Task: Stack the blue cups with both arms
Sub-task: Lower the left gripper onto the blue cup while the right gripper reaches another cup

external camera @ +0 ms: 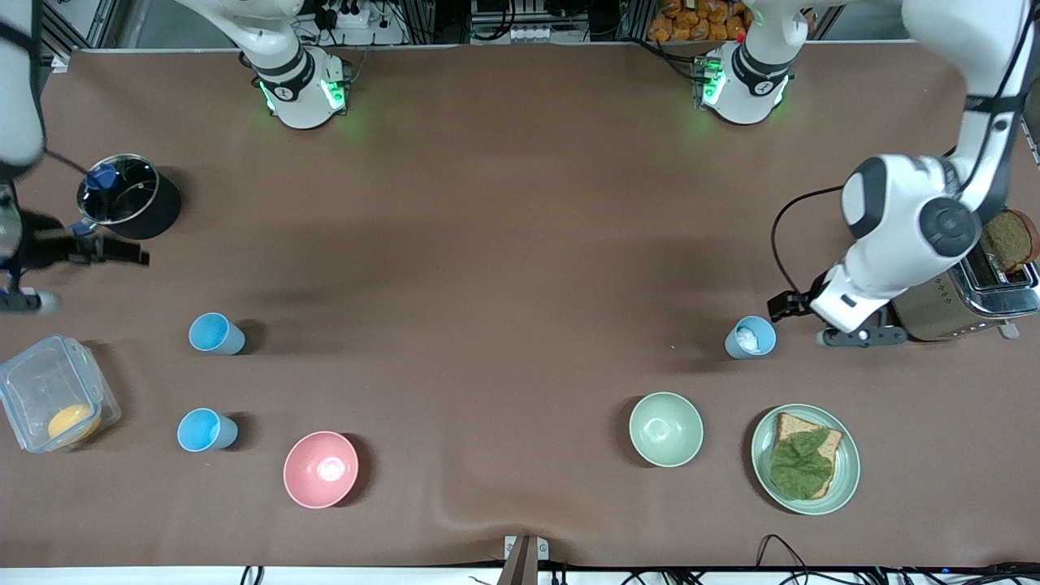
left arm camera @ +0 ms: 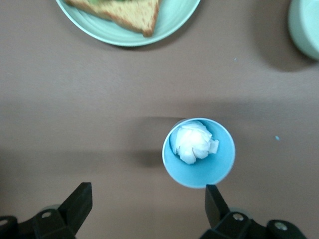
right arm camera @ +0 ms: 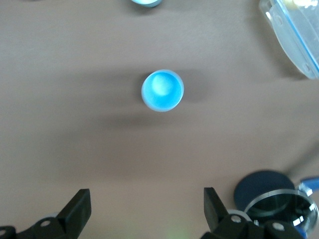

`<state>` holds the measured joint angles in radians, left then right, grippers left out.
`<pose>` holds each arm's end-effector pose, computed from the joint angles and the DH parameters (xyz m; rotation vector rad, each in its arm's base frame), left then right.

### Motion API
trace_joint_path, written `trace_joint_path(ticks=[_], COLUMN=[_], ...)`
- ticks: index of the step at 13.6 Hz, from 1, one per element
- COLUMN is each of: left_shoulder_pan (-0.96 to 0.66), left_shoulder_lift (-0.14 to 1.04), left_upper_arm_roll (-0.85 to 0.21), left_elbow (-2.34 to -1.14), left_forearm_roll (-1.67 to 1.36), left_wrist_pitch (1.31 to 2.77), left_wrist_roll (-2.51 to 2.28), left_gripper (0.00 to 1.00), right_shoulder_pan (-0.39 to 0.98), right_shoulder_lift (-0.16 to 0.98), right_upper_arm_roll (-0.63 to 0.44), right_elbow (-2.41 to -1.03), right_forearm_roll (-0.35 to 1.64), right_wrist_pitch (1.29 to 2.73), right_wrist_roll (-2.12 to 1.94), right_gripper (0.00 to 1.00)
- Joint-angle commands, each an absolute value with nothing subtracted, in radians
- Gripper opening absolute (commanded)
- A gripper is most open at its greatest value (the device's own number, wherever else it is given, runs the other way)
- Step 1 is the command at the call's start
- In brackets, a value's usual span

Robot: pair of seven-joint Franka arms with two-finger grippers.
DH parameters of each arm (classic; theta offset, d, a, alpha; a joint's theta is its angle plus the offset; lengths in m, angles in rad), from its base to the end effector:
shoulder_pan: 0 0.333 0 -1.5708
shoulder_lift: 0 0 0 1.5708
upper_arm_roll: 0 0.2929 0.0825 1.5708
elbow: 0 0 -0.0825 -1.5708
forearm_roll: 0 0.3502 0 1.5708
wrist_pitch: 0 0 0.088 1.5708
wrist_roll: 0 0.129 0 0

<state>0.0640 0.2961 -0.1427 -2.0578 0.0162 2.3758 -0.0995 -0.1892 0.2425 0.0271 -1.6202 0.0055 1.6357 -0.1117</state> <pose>0.5601 -0.0427 0.2751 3.1091 0.0247 0.0347 0.5588 -0.0918 0.4303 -3.0785 0.0792 0.3451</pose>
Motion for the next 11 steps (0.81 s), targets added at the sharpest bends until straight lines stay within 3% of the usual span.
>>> trace_joint_path(ticks=[1, 2, 3, 5, 6, 8, 11], left_shoulder_pan=[0.075, 0.074, 0.071, 0.061, 0.061, 0.066, 0.067], left_shoulder_lift=[0.356, 0.377, 0.391, 0.400, 0.411, 0.420, 0.394], left_upper_arm_roll=[-0.149, -0.149, -0.149, -0.149, -0.150, -0.152, -0.201], left_elbow=[-2.059, -2.057, -2.056, -2.052, -2.051, -2.048, -2.046], left_forearm_roll=[-0.006, -0.006, -0.006, -0.006, -0.006, -0.005, -0.008], left_wrist_pitch=[2.443, 2.454, 2.460, 2.461, 2.461, 2.464, 2.461], left_wrist_roll=[-0.077, -0.078, -0.077, -0.078, -0.078, -0.078, -0.090], left_gripper=[1.00, 0.92, 0.69, 0.05, 0.00, 0.00, 0.00], right_shoulder_pan=[-0.219, -0.251, -0.282, -0.276, -0.276, -0.270, -0.249], right_shoulder_lift=[0.357, 0.409, 0.460, 0.506, 0.509, 0.509, 0.518], right_upper_arm_roll=[0.038, 0.038, 0.040, 0.038, 0.040, 0.041, 0.041], right_elbow=[-1.615, -1.615, -1.615, -1.632, -1.661, -1.738, -1.758], right_forearm_roll=[-0.087, -0.094, -0.092, -0.095, -0.095, -0.086, -0.083], right_wrist_pitch=[1.739, 1.791, 1.839, 1.909, 1.955, 2.067, 2.098], right_wrist_roll=[-0.117, -0.117, -0.117, -0.118, -0.115, -0.103, -0.071], right_gripper=[1.00, 1.00, 1.00, 1.00, 1.00, 1.00, 1.00])
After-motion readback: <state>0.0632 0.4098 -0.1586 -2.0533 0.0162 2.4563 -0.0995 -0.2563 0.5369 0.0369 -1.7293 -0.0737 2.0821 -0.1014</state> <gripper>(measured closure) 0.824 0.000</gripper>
